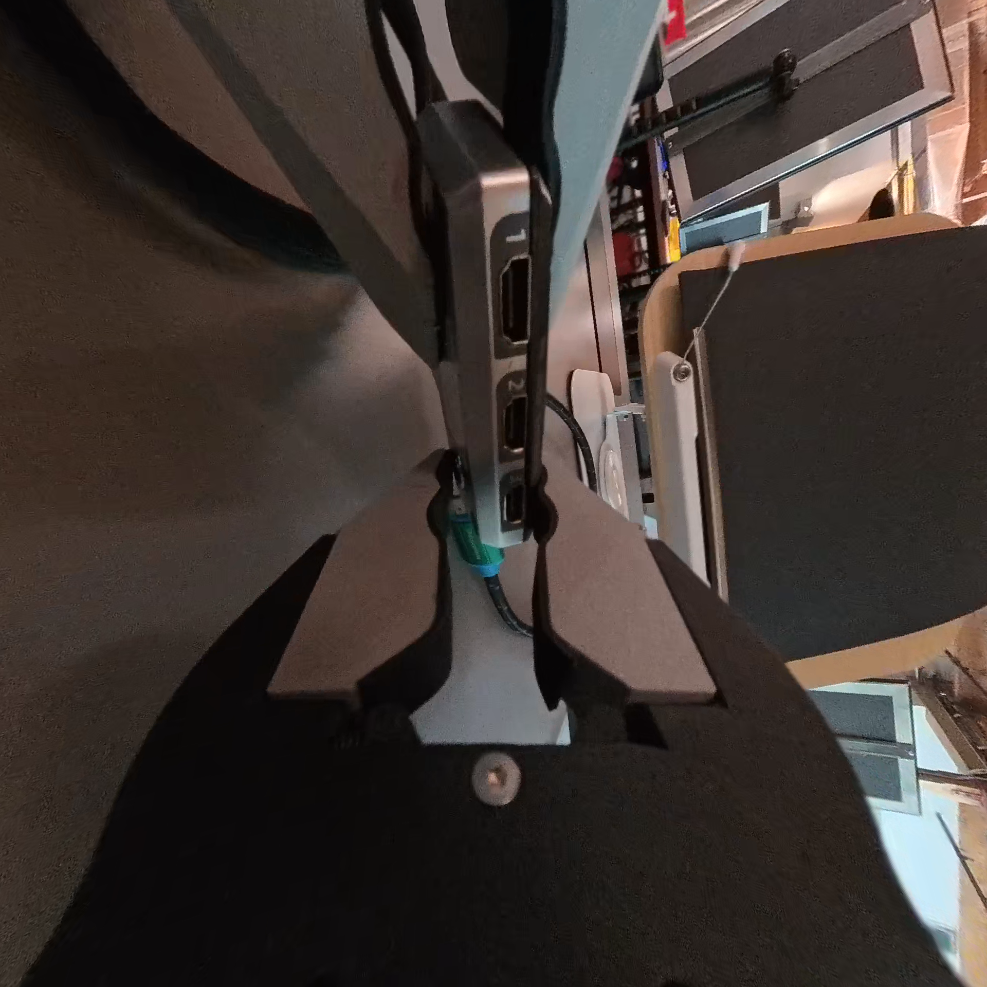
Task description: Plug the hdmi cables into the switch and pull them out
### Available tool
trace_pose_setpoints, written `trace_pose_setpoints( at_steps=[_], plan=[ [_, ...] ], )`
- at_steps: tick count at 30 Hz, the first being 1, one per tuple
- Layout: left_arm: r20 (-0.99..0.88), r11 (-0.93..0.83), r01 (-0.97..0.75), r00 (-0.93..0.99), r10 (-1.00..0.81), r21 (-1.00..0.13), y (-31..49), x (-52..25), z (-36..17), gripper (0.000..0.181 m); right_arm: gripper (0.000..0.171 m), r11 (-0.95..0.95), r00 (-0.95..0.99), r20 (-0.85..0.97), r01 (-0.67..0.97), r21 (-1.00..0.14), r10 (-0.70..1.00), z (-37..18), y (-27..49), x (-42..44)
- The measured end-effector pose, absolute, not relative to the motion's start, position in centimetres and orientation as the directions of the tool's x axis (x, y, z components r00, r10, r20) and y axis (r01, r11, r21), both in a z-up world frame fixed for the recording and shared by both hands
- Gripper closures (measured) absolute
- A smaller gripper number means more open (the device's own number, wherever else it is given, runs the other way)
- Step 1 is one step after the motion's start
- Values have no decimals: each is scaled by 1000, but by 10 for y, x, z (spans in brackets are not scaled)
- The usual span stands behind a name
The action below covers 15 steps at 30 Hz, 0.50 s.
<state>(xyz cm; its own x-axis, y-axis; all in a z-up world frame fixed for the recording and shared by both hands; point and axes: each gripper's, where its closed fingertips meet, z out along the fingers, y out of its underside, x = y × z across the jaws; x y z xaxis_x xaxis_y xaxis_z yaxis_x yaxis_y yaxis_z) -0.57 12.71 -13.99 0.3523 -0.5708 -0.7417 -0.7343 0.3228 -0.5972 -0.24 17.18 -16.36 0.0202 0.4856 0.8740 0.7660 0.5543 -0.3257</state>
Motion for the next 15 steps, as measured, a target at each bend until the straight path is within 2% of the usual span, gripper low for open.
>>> trace_pose_setpoints(
  at_steps=[4, 8, 10, 13, 15],
  plan=[
    [-710, 368, -673, 341, -616, -642, 115, 7, -136, 163, 144, 560, -6, 853, 756, -338, 522, -170, 166, -3],
    [-714, 374, -679, 322, -622, -632, 114, 10, -140, 162, 145, 555, -21, 835, 756, -347, 550, -176, 164, -3],
    [-750, 374, -715, 316, -581, -590, 119, 7, -139, 162, 147, 530, 15, 822, 758, -380, 569, -174, 169, -2],
    [-870, 343, -843, 258, -420, -415, 135, -12, -137, 163, 155, 416, 143, 709, 723, -552, 691, -161, 179, 6],
    [-883, 305, -869, 256, -393, -388, 141, -25, -138, 162, 153, 286, 248, 572, 672, -683, 782, -153, 190, 18]
  ],
)
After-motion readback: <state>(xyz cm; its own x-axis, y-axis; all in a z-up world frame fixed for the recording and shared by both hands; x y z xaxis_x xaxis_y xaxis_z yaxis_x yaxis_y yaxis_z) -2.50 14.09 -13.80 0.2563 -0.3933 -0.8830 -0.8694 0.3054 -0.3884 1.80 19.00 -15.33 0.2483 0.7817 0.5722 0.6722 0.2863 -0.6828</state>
